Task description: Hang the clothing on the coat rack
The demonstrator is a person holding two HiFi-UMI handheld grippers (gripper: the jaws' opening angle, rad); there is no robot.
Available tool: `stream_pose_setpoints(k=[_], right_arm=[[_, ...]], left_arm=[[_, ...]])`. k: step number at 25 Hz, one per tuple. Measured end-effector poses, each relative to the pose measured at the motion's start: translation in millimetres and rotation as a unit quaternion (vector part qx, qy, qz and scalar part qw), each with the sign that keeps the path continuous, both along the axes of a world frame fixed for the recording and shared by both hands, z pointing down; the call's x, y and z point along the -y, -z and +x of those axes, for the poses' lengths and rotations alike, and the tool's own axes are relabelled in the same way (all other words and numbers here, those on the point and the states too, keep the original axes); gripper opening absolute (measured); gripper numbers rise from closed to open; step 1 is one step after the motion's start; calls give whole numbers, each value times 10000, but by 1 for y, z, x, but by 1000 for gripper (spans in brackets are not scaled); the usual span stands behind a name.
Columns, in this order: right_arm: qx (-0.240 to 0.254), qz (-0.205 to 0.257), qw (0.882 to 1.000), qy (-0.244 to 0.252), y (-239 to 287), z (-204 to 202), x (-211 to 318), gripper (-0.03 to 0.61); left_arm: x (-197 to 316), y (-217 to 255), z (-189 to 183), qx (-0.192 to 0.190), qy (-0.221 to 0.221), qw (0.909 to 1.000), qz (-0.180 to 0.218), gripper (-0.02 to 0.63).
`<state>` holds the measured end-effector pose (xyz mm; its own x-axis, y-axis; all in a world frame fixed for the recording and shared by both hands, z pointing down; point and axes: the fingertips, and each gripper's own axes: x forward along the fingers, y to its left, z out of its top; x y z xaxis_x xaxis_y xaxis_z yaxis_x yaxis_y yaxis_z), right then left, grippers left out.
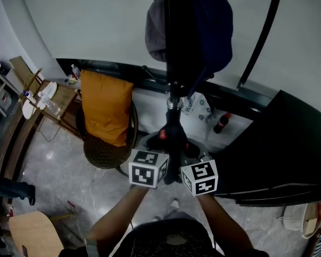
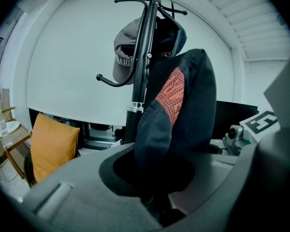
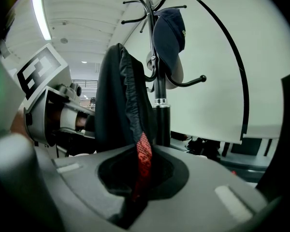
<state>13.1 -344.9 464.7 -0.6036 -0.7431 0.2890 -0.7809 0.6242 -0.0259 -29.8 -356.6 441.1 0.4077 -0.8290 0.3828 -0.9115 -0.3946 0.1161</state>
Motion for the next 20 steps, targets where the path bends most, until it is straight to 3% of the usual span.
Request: stream_pose_setpoints(k=[12,20], right_arm=[[-37,-47,10000,-12,2,-2,-8,35],[-3,-64,10000,-60,4,-3,-19,49]], left_arm=[[-7,0,3,93,-163,9998,40,53],[-19,-4,1,-2,-208,9998,-82,108]])
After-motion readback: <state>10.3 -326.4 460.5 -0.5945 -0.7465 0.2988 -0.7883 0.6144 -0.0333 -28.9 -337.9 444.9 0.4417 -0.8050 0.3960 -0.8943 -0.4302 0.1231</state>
